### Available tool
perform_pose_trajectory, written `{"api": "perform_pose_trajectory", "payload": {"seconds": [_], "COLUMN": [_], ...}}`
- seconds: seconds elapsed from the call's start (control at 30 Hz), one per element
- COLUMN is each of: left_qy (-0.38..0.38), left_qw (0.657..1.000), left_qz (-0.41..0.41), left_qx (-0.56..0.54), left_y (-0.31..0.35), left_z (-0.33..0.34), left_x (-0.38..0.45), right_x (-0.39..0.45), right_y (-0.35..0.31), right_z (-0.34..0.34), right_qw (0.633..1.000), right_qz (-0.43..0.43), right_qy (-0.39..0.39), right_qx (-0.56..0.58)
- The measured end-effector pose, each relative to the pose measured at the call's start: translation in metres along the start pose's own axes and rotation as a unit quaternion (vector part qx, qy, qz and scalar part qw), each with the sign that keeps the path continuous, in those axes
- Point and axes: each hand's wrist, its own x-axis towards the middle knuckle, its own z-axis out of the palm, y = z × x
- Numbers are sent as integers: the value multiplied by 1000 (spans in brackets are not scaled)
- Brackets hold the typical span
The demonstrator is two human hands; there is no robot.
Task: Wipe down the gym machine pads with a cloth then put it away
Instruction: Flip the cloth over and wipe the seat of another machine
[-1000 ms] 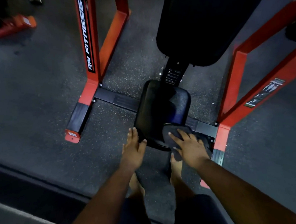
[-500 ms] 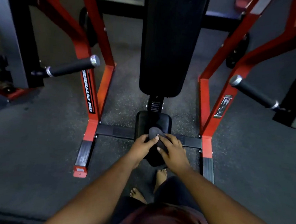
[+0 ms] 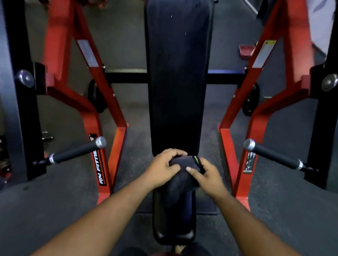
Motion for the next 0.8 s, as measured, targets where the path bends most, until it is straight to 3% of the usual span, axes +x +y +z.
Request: {"api": "perform_pose_trajectory", "payload": {"seconds": [0.2, 0.33, 0.53, 0.67, 0.8], "left_qy": [-66, -30, -43, 24, 133], "left_qw": [969, 973, 955, 932, 858], "left_qz": [11, 52, 105, 214, 306], "left_qx": [240, 225, 273, 290, 391], "left_y": [7, 30, 53, 84, 117], "left_z": [-67, -121, -204, -263, -308], "left_x": [64, 124, 214, 279, 335], "right_x": [74, 126, 211, 293, 372], "right_y": [-47, -69, -116, -172, -225], "right_z": [-21, -21, -16, -22, -8], "right_qw": [991, 975, 939, 899, 841], "right_qz": [-34, -31, -13, -44, -61], "right_qy": [123, 218, 342, 433, 516], "right_qx": [29, -25, -40, -52, -151]}}
